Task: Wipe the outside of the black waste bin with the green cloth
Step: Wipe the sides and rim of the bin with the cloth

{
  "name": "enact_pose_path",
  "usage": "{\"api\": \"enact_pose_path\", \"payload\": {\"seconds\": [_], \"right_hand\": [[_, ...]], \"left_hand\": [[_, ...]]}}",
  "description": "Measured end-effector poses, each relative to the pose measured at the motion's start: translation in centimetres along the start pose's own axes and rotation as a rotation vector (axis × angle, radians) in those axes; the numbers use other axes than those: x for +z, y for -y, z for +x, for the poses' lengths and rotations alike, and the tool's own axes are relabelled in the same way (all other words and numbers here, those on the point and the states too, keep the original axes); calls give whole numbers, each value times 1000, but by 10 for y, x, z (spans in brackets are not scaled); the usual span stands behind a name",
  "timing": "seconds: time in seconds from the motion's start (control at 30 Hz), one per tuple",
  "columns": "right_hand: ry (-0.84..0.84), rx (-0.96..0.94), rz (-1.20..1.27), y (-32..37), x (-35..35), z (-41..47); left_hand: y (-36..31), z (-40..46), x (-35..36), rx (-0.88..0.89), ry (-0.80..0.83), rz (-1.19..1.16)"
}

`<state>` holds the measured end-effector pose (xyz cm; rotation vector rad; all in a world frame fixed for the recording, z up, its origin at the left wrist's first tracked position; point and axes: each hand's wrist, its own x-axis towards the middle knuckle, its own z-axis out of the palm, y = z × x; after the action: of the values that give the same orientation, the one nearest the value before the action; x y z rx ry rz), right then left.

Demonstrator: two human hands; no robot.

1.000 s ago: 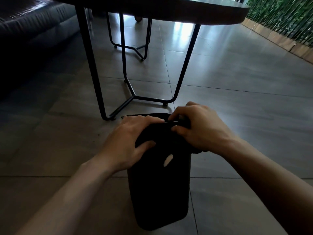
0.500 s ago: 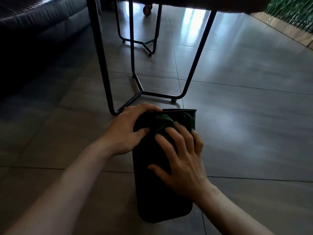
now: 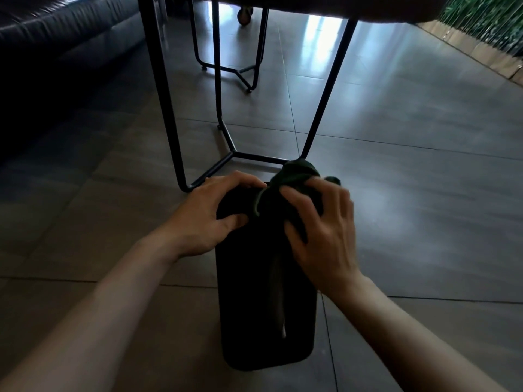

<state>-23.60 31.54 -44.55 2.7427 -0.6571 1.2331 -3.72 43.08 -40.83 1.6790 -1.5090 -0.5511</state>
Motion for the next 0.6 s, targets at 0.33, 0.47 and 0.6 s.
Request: {"api": "enact_pose_path", "payload": {"seconds": [0.33, 0.47, 0.6], "right_hand": [[459, -559, -53, 29, -10, -165], [115, -154, -6, 20, -5, -52], [18, 2, -20, 22, -2, -23]], "left_hand": [[-1, -2, 2, -10, 4, 20], [-4, -1, 2, -9, 10, 5], [-7, 0, 1, 2, 10, -4]]}}
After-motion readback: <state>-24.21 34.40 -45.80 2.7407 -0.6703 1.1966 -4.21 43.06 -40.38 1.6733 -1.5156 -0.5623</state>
